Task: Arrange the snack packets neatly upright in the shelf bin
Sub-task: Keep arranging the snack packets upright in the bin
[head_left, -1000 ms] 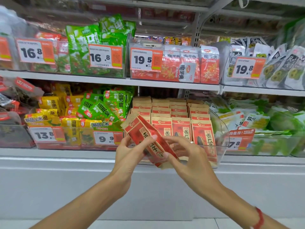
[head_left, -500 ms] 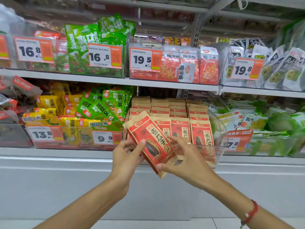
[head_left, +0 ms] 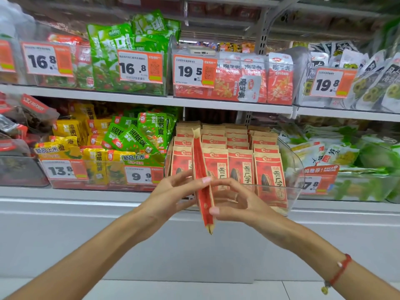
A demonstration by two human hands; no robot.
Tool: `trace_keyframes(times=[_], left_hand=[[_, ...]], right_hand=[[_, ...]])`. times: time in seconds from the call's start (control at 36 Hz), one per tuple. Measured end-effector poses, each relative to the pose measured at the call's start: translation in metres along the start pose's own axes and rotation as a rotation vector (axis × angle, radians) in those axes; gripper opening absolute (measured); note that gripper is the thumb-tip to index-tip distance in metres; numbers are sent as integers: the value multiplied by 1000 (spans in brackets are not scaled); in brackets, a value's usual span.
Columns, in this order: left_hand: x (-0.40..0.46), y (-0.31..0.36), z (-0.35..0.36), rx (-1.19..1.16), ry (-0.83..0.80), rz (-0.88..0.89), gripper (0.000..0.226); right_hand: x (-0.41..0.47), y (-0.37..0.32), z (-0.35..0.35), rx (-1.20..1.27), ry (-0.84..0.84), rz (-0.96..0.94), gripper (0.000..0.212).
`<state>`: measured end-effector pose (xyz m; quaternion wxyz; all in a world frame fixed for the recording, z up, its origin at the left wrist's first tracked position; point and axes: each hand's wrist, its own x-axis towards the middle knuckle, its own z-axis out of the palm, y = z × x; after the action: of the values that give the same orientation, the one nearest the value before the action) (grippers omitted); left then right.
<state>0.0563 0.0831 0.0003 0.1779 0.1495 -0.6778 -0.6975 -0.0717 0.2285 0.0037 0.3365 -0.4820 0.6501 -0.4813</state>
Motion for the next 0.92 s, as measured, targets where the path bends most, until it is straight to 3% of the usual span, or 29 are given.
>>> trace_keyframes(times=[0.11, 0.19, 0.28, 0.36, 0.44, 0.53, 0.61, 0.75, 0.92], left_hand=[[0, -3, -3, 241, 59, -7, 85], [-3, -5, 4, 340, -41, -7, 64], [-4, -7, 10, 283, -58, -8, 59], [-3, -11, 13, 250, -55, -2, 56], [-1, -11, 19, 155, 97, -14, 55], [3, -9, 19, 17, 319, 23, 61], [2, -4, 20, 64, 469, 114, 72], [-5, 3, 30, 92, 483, 192, 72], [-7, 1, 24, 25, 482, 154, 49]], right_hand=[[-2, -10, -1, 14, 147, -82, 42], [0, -14, -3, 104, 325, -174, 41], [2, -12, -7, 164, 408, -198, 20], [5, -8, -7, 188, 418, -185, 12], [6, -7, -5, 146, 378, -180, 19], [5, -4, 2, 45, 227, -176, 40], [5, -2, 11, -64, 201, -167, 57], [8, -8, 2, 6, 365, -214, 44], [10, 5, -18, 171, 326, -54, 27]])
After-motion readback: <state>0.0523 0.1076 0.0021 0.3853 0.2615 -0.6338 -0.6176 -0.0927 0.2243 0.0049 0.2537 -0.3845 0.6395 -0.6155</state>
